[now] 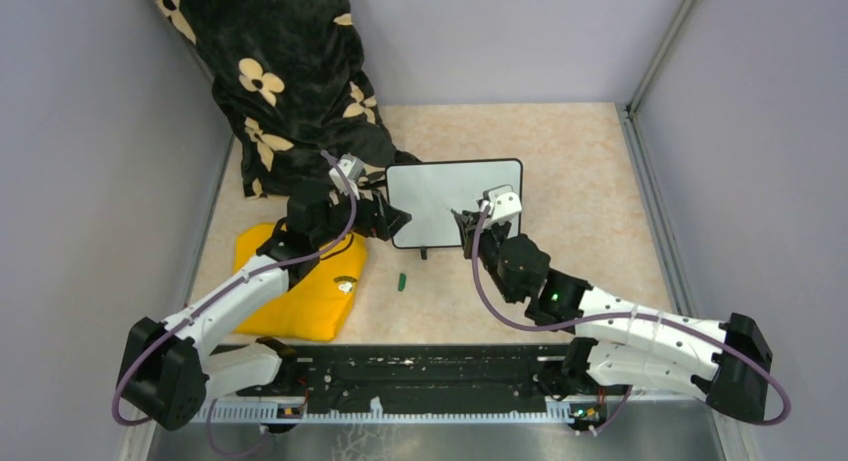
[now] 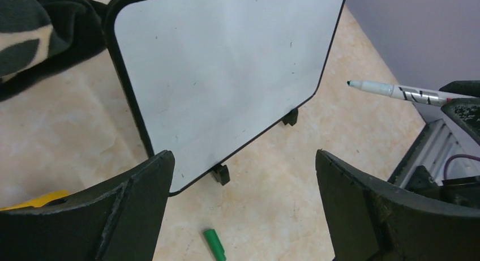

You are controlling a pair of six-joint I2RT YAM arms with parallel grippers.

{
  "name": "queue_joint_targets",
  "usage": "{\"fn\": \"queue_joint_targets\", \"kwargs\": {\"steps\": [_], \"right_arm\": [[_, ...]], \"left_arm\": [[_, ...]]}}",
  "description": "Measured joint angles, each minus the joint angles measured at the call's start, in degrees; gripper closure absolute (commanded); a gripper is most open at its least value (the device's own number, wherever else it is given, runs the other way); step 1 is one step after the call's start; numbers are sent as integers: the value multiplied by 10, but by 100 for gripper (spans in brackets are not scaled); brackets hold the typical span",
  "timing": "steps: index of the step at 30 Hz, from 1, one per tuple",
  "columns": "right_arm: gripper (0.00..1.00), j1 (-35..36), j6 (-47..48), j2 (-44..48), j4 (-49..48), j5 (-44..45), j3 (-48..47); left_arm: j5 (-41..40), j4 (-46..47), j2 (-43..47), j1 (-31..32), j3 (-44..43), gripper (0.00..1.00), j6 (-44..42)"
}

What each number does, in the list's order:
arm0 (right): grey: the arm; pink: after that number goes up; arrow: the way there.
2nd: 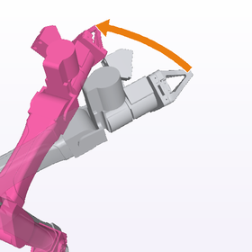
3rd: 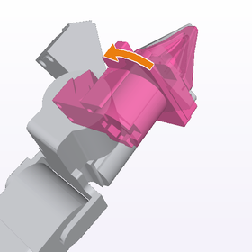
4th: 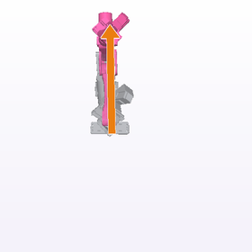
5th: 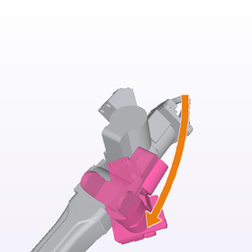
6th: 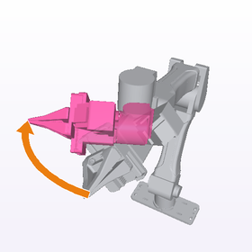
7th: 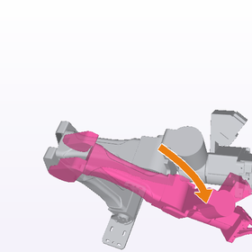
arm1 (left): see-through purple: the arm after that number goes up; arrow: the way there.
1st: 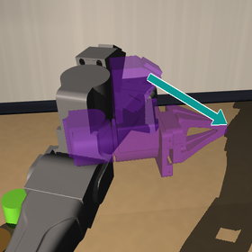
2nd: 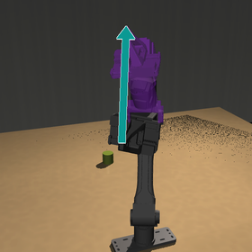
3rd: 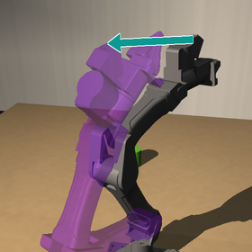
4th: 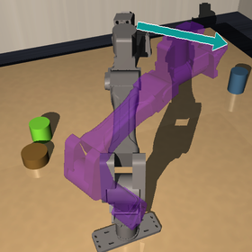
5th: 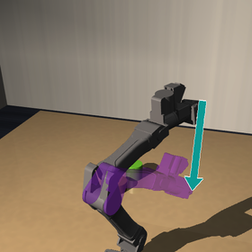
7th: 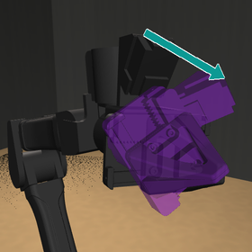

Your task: Write a sentence on the whiteboard

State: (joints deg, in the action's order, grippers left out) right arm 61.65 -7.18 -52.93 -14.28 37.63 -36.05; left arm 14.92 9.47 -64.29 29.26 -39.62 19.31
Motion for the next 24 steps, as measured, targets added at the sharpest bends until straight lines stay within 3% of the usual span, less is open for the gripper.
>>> {"fn": "queue_joint_targets", "kwargs": {"steps": [10, 19, 24], "right_arm": [[100, 0, -34, 0, -3, 16, 1], [100, 0, -44, -7, -1, 39, 1], [100, 0, -44, -3, 7, 49, 1]], "left_arm": [[58, 23, -41, -2, 16, 10, 73], [83, 3, -81, 10, 13, 34, 61], [49, -55, -147, 64, -4, 33, 50]]}}
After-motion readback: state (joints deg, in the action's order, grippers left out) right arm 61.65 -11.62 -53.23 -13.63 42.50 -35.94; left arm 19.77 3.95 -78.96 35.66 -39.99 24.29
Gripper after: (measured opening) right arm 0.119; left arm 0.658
